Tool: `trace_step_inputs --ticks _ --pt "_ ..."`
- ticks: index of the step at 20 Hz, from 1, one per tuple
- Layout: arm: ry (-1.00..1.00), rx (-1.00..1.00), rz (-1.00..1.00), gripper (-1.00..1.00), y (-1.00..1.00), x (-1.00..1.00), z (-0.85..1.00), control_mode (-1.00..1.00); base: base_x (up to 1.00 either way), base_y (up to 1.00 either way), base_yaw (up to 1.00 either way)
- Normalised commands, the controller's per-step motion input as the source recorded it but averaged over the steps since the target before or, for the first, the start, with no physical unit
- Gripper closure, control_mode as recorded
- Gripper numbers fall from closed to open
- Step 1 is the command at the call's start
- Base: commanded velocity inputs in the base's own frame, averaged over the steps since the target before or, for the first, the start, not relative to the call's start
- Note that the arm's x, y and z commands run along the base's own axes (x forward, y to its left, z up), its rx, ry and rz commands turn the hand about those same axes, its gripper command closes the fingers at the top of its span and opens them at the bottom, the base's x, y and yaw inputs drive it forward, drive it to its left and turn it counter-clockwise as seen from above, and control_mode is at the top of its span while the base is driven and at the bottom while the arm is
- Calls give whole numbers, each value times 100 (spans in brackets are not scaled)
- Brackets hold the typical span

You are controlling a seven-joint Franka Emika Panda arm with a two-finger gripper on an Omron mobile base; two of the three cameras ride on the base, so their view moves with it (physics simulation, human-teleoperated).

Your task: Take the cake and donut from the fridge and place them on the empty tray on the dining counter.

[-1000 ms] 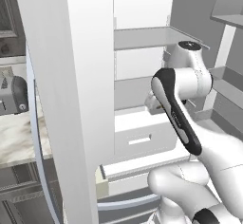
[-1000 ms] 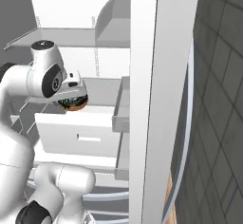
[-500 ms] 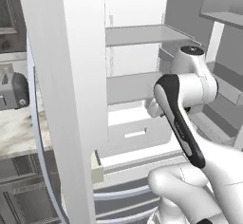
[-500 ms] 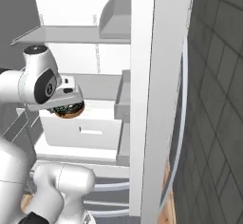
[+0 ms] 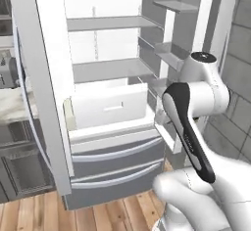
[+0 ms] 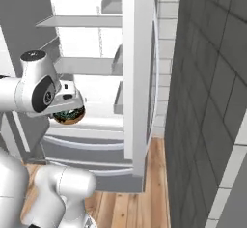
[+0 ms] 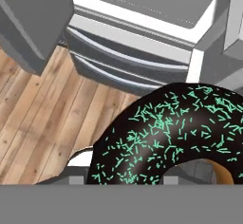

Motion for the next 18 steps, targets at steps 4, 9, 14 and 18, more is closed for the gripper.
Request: trace_step_inputs --ticks 4,9,14,18 --pt "0 0 0 100 0 0 0 100 -96 5 70" --pt "0 0 0 100 0 0 0 100 -52 4 98" --pt "0 0 0 100 0 0 0 100 -52 8 98" --pt "0 0 0 100 0 0 0 100 -58 20 95"
